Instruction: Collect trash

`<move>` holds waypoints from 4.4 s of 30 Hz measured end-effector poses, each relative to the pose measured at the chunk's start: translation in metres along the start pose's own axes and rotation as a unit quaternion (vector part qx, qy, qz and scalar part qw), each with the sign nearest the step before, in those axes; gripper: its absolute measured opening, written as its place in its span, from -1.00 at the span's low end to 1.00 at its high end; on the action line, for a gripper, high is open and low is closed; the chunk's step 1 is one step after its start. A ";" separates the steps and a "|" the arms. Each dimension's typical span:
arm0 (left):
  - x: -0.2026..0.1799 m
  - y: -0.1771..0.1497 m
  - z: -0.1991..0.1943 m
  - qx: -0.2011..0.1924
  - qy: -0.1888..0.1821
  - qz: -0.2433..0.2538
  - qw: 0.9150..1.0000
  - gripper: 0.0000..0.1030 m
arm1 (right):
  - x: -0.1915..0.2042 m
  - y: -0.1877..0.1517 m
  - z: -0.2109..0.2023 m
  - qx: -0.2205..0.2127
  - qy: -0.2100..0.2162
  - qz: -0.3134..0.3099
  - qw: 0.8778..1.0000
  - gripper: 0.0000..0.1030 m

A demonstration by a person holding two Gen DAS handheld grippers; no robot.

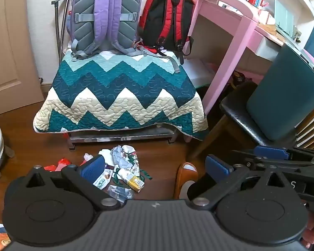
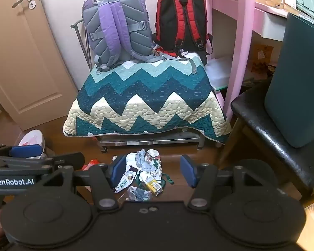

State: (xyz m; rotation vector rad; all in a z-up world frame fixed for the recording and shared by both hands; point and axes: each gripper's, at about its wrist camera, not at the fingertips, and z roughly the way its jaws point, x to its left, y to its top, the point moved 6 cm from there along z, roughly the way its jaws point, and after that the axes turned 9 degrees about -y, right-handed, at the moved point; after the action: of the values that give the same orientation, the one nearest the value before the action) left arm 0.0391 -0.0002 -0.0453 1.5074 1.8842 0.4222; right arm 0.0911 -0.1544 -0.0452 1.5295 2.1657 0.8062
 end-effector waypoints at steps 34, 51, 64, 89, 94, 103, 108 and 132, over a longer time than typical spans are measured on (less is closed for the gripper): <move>-0.009 0.001 -0.003 0.000 -0.022 0.016 1.000 1.00 | -0.010 0.003 -0.018 -0.005 -0.029 0.008 1.000 0.11; -0.008 0.003 -0.002 -0.002 -0.019 0.009 1.000 1.00 | -0.008 0.003 -0.017 -0.005 -0.025 0.006 1.000 0.11; -0.004 0.003 -0.003 -0.004 -0.018 0.002 1.000 1.00 | -0.006 0.003 -0.014 0.000 -0.020 0.000 1.000 0.11; 0.067 0.033 0.067 0.009 0.037 -0.037 0.999 1.00 | 0.024 0.035 0.074 0.051 0.021 -0.049 0.997 0.11; 0.111 0.047 0.098 0.010 0.079 -0.040 0.996 1.00 | 0.041 0.053 0.123 0.042 0.051 -0.065 0.996 0.11; 0.164 0.050 0.140 0.044 0.088 -0.070 0.993 1.00 | 0.063 0.059 0.194 0.090 0.068 -0.067 0.991 0.11; 0.187 0.044 0.168 0.070 0.090 -0.076 0.991 1.00 | 0.073 0.053 0.232 0.111 0.075 -0.067 0.989 0.11; 0.303 -0.062 0.414 0.308 0.084 0.020 0.947 0.99 | 0.112 -0.102 0.454 0.264 0.097 -0.243 0.928 0.06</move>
State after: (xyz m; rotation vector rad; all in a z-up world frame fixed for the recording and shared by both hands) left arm 0.2449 0.2042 -0.4728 1.9576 2.2508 -0.0411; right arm 0.2472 0.0341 -0.4564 1.0464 2.9062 0.2185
